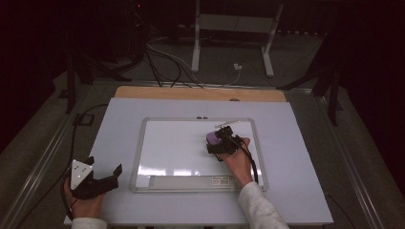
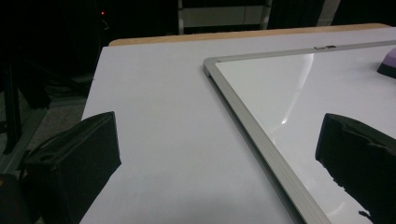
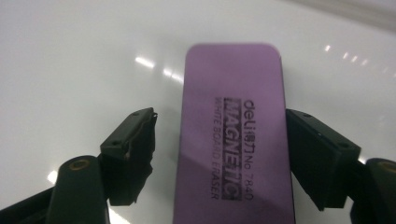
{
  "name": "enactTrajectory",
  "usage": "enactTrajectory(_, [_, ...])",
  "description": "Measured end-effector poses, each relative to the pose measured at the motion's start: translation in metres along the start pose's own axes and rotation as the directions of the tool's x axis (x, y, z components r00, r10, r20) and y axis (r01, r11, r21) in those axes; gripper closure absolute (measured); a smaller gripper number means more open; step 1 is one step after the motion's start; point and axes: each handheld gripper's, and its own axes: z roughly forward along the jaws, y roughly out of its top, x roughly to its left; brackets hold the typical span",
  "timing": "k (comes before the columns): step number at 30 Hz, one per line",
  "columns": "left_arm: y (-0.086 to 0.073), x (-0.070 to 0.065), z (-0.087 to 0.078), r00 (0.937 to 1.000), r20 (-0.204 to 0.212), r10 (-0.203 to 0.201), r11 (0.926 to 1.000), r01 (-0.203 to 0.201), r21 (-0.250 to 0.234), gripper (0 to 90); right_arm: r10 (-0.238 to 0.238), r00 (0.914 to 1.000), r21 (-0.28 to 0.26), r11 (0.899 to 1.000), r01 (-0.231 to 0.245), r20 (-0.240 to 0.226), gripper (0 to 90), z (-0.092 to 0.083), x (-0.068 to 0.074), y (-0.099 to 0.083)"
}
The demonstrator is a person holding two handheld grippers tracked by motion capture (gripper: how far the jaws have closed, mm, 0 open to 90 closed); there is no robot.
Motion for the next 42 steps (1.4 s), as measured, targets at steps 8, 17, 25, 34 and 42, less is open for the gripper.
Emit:
enactTrajectory(8, [0.000,0.000,0.000,1.0000,0.001,0.001,1.0000,-0.001,-0.001,0.6,-0.140,0.9877,-0.103,0.984,0.147,0.069,29.5,-0.018,0.023,-0.002])
enactTrajectory(17, [0.000,0.000,0.000,1.0000,0.003,0.002,1.0000,-0.002,0.000,0.6,-0.146,0.9839,-0.084,0.984,0.155,0.103,38.6,-0.014,0.022,-0.014])
enactTrajectory(25, [0.000,-0.001,0.000,1.0000,0.005,0.003,1.0000,-0.003,0.002,0.6,-0.144,0.9826,-0.083,0.985,0.154,0.118,38.9,-0.013,0.019,-0.017])
enactTrajectory(34, [0.000,-0.001,0.000,1.0000,0.006,0.002,1.0000,-0.002,0.002,0.6,-0.149,0.9738,-0.061,0.985,0.161,0.172,37.7,-0.009,0.016,-0.017])
enactTrajectory(42, [0.000,0.000,0.000,1.0000,0.006,0.002,1.0000,-0.002,0.002,0.6,-0.133,0.9712,-0.053,0.988,0.146,0.198,46.5,-0.009,0.010,-0.017])
